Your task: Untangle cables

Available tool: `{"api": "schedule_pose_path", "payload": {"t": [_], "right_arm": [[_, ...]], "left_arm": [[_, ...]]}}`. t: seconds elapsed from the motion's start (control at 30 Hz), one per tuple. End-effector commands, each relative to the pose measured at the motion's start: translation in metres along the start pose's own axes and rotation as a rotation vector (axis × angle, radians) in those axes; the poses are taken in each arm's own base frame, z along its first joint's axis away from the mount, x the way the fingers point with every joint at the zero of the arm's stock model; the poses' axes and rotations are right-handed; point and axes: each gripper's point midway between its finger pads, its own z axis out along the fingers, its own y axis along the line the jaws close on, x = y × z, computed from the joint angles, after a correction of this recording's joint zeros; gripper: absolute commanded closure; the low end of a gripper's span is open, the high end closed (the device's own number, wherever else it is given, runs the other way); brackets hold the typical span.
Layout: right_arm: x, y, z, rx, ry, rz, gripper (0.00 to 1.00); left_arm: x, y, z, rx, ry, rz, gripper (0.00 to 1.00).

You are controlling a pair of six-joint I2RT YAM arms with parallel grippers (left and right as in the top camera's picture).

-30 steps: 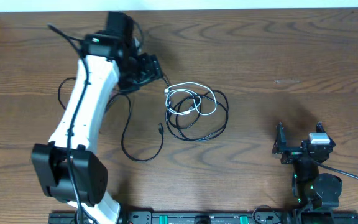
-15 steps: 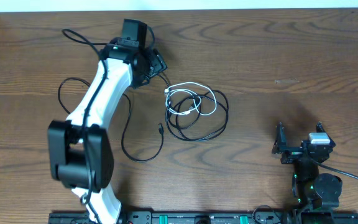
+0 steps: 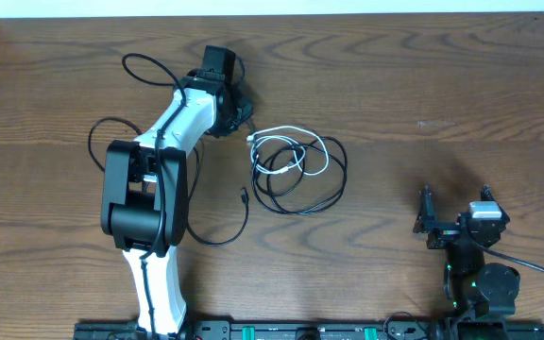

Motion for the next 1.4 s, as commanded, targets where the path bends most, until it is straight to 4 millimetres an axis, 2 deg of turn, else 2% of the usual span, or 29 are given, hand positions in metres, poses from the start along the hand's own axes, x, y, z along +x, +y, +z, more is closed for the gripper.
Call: {"api": "schedule_pose_path", "payload": {"t": [0.0,0.03,0.1,0.17,0.3,0.37,0.47,0.6,0.7,0.73,0.8,0.93,1.1,1.23,1.37], "right_arm": [[0.001,0.003,0.0,-0.014,0.001,0.013,0.01],[0.001,0.003,0.0,-0.014,0.001,0.013,0.01],[0.001,0.003,0.0,-0.014,0.001,0.013,0.01],[0.001,0.003,0.0,-0.014,0.001,0.013,0.01],[0.001,0.003,0.0,-0.014,0.001,0.013,0.01],[0.001,0.003,0.0,-0.014,0.001,0.013,0.01],[0.001,0.003,0.0,-0.014,0.001,0.013,0.01],[0.001,0.003,0.0,-0.013,0.001,0.013,0.01],[0.001,0.003,0.0,-0.014,0.001,0.013,0.01],[0.001,0.003,0.0,-0.013,0.001,0.013,0.01],[0.001,0.003,0.0,-0.014,0.001,0.013,0.01],[0.001,0.003,0.0,-0.013,0.001,0.013,0.01],[0.001,0.003,0.0,-0.013,0.001,0.013,0.01],[0.001,0.003,0.0,-0.014,0.001,0.013,0.01],[0.001,0.003,0.0,-0.014,0.001,0.013,0.01]], "left_arm": [[-0.006,-0.008,-0.016,0.022,-0.026,0.015,0.89],[-0.007,-0.01,-0.021,0.03,-0.033,0.034,0.92],[-0.011,-0.017,-0.038,0.054,-0.058,0.074,0.92],[-0.019,-0.027,-0.064,0.092,-0.097,0.096,0.93],[-0.023,-0.056,-0.14,0.247,-0.175,0.129,0.94],[-0.016,-0.074,-0.182,0.358,-0.194,0.154,0.93],[-0.005,-0.088,-0.239,0.489,-0.225,0.186,0.93],[0.005,-0.09,-0.296,0.581,-0.288,0.209,0.92],[0.01,-0.089,-0.33,0.633,-0.341,0.223,0.93],[0.013,-0.088,-0.352,0.67,-0.381,0.234,0.93],[0.012,-0.086,-0.374,0.7,-0.434,0.235,0.92],[-0.007,-0.057,-0.409,0.651,-0.602,0.164,0.92],[-0.034,-0.007,-0.426,0.502,-0.75,0.062,0.92],[-0.063,0.063,-0.419,0.222,-0.855,-0.104,0.92],[-0.079,0.118,-0.39,-0.024,-0.822,-0.208,0.92]]}}
